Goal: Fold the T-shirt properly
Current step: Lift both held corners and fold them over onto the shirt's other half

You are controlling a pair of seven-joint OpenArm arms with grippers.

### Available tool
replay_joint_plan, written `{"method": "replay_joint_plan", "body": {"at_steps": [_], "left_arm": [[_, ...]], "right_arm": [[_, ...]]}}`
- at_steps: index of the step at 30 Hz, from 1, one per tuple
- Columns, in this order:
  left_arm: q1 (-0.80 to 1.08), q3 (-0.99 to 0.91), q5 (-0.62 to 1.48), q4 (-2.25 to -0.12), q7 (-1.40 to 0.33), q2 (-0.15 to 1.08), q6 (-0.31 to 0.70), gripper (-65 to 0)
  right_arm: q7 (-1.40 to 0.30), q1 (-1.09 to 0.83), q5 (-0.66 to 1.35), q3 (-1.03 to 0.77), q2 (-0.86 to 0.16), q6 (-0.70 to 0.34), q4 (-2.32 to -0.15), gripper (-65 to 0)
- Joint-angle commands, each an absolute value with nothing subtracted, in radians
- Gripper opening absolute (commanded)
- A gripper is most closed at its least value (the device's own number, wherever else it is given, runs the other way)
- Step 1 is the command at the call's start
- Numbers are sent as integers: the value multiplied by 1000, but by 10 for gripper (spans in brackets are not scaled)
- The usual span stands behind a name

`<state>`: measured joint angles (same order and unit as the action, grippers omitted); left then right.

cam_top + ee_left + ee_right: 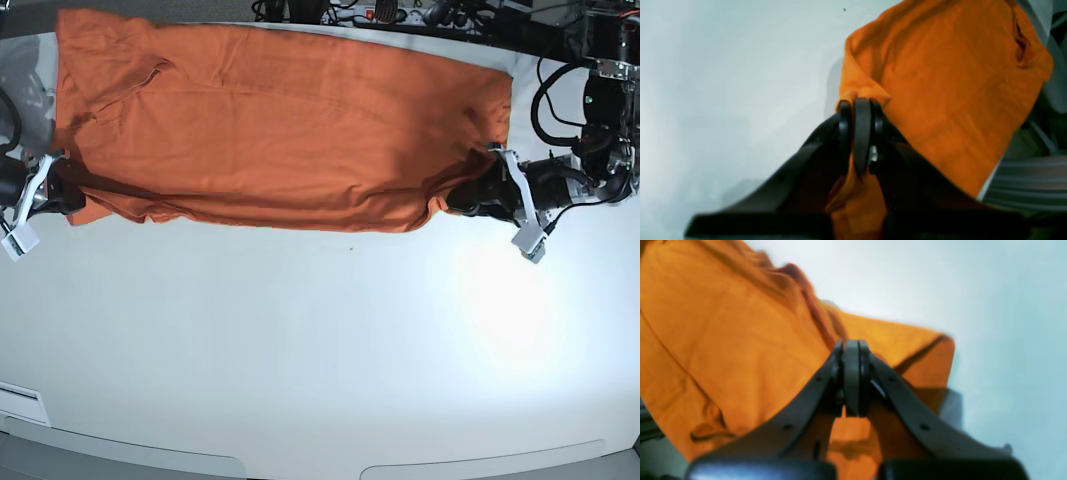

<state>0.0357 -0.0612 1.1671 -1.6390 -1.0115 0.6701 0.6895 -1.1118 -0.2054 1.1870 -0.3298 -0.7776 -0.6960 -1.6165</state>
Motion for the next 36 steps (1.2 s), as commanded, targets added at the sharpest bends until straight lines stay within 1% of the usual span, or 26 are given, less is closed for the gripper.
{"method": "replay_joint_plan", "body": {"at_steps": [1, 7, 12, 16, 20, 22, 24, 28, 32, 36], "left_arm": [[35, -73, 1187, -1659, -995, 699, 698, -650], [56, -73, 1180, -1664, -996, 745, 698, -650], [62, -73, 1205, -1665, -1011, 771, 698, -650], [75, -73, 1322, -1667, -1116, 785, 698, -650], [75, -73, 1479, -1667, -1262, 812, 698, -650], [75, -73, 1484, -1668, -1319, 830, 698, -650], [75, -73, 1484, -1674, -1339, 847, 698, -650], [75, -73, 1484, -1681, -1380, 871, 698, -650], [75, -73, 1484, -1681, -1396, 873, 698, -650], [75, -73, 1484, -1681, -1396, 872, 698, -650]], "right_arm": [[-1096, -213, 1203, -360, -804, -698, -1630, -650], [-1097, -310, 1204, -435, -804, -698, -1630, -650], [-1097, -358, 1208, -453, -804, -698, -1630, -650], [-1132, -361, 1226, -453, -798, -698, -1630, -650], [-1185, -361, 1333, -453, -798, -698, -1650, -650], [-1224, -361, 1374, -453, -798, -698, -1678, -650], [-1253, -361, 1395, -453, -797, -698, -1705, -650], [-1255, -361, 1393, -453, -798, -698, -1736, -650], [-1254, -361, 1322, -453, -794, -698, -1735, -650], [-1250, -384, 1308, -453, -780, -698, -1735, -650]]}}
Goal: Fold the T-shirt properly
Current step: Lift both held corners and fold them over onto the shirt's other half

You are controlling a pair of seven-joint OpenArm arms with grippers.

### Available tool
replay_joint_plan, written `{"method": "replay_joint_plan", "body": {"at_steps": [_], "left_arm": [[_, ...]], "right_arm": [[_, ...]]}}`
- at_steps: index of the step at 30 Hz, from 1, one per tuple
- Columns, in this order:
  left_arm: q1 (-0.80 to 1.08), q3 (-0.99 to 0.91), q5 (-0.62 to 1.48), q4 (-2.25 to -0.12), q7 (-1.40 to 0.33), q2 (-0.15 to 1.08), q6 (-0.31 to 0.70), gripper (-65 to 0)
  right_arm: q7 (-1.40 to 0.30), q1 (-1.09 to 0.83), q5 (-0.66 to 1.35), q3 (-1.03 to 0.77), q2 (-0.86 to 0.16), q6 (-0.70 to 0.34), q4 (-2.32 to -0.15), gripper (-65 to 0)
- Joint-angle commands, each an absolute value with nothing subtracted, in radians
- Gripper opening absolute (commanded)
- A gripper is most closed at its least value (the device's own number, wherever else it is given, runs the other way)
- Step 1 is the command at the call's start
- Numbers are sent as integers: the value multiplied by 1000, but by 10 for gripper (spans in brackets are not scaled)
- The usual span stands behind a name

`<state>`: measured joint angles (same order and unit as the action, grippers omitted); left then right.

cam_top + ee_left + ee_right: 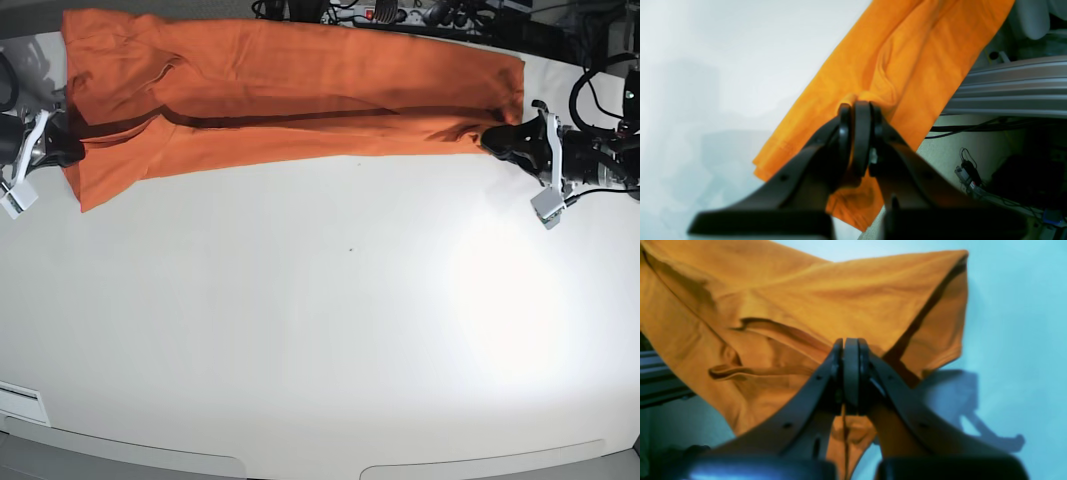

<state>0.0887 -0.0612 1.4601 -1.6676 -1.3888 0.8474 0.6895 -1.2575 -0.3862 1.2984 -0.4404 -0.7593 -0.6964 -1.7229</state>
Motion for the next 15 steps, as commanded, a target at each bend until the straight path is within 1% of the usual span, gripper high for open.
{"method": "replay_joint_plan", "body": {"at_steps": [1, 7, 15], "left_arm": [[75, -73, 1484, -1681, -1396, 872, 698, -650], [75, -73, 1484, -1683, -1396, 873, 698, -650], [74, -73, 1484, -1711, -1396, 902, 696, -650]], "right_arm": [[-1250, -393, 1309, -453, -775, -698, -1735, -650], [-1251, -413, 1301, -453, -727, -698, -1735, -650], [-1250, -413, 1256, -453, -726, -698, -1735, -650]]}}
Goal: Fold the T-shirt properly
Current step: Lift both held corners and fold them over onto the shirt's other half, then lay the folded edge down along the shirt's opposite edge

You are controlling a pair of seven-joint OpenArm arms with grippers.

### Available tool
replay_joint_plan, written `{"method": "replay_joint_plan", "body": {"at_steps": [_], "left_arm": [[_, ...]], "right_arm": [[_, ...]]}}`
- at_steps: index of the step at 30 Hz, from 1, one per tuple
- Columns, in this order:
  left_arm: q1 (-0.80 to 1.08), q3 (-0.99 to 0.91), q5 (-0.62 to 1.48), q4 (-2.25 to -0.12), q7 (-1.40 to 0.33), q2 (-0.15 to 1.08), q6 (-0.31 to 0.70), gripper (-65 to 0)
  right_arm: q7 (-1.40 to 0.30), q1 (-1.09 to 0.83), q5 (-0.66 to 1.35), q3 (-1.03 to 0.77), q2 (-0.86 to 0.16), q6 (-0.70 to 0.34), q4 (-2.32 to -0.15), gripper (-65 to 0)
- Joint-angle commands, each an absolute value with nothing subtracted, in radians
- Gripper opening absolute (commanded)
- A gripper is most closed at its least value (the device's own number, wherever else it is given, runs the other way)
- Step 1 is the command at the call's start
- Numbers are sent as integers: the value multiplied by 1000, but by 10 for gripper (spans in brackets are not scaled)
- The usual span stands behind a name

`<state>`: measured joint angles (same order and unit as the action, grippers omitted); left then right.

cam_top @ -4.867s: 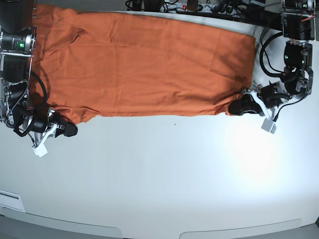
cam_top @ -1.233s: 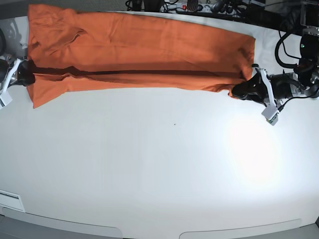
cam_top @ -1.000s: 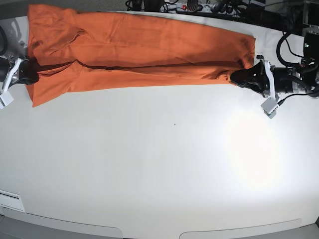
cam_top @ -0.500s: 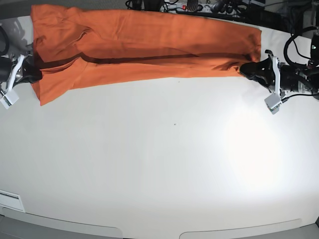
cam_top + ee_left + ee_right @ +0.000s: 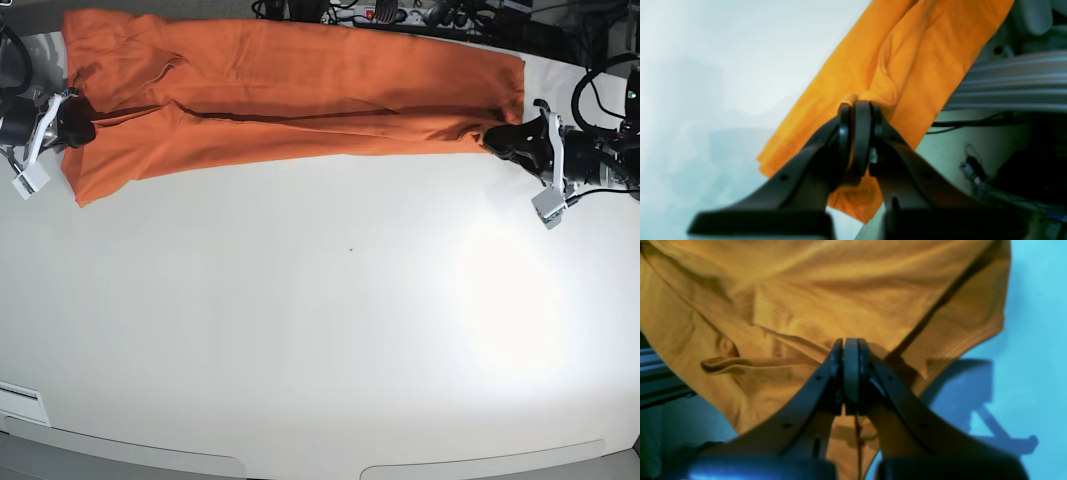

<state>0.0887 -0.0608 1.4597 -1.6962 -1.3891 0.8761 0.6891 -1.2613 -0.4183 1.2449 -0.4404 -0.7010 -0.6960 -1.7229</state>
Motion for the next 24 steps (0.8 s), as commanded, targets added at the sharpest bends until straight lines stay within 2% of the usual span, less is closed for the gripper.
{"method": "replay_joint_plan", "body": {"at_steps": [1, 7, 20, 21, 22, 24], "left_arm": [[74, -73, 1484, -1731, -1396, 912, 687, -650], [76, -73, 1484, -1848, -1396, 933, 681, -650], [225, -73, 1467, -1847, -1396, 933, 698, -650], [229, -73, 1452, -1844, -1396, 933, 698, -636], [231, -73, 1439, -1842, -1396, 933, 698, -569], [230, -73, 1416, -1842, -1396, 933, 698, -426]], "right_arm": [[-1250, -413, 1255, -453, -726, -698, -1735, -650], [-1250, -413, 1256, -453, -726, -698, -1735, -650], [-1251, -413, 1256, -453, -726, -698, -1735, -650], [-1251, -413, 1256, -453, -726, -698, -1735, -650], [-1251, -413, 1257, -453, -726, -698, -1735, -650], [-1251, -413, 1260, -453, -726, -698, -1735, -520]]}}
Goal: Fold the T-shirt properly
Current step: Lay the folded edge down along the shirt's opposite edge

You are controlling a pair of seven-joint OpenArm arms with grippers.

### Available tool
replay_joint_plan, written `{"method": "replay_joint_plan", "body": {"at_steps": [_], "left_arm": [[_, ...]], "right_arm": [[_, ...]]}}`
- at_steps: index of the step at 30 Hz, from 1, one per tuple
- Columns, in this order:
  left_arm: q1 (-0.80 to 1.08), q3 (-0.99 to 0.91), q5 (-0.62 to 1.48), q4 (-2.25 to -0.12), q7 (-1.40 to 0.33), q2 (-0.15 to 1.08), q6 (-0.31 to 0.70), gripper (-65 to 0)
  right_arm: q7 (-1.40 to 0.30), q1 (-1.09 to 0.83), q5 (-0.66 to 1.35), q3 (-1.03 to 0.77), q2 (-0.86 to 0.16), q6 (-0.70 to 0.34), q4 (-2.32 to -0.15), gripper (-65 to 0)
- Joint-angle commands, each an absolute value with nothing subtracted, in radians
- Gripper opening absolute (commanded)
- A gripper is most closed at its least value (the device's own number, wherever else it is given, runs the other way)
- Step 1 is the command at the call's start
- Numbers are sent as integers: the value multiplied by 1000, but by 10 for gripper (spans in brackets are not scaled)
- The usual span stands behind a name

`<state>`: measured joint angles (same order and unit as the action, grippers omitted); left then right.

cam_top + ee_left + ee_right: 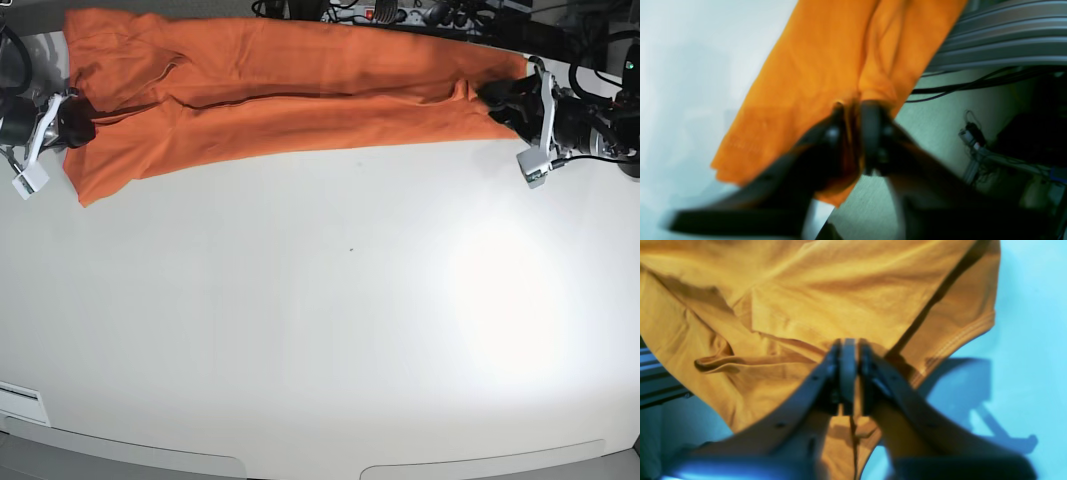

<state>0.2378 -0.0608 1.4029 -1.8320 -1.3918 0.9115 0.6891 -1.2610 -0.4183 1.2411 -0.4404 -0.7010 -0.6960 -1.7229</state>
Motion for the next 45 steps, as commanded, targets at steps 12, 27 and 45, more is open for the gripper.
{"method": "replay_joint_plan", "body": {"at_steps": [12, 27, 45], "left_arm": [[226, -73, 1232, -1842, -1279, 934, 698, -416], [220, -73, 1378, -1842, -1338, 897, 698, -650], [403, -73, 836, -1824, -1076, 695, 698, -650]], "right_arm": [[-1255, -406, 1388, -453, -731, -698, -1739, -500], [-1250, -407, 1336, -453, -594, -698, -1740, -650], [-945, -485, 820, -451, -463, -698, -1738, -650]]}}
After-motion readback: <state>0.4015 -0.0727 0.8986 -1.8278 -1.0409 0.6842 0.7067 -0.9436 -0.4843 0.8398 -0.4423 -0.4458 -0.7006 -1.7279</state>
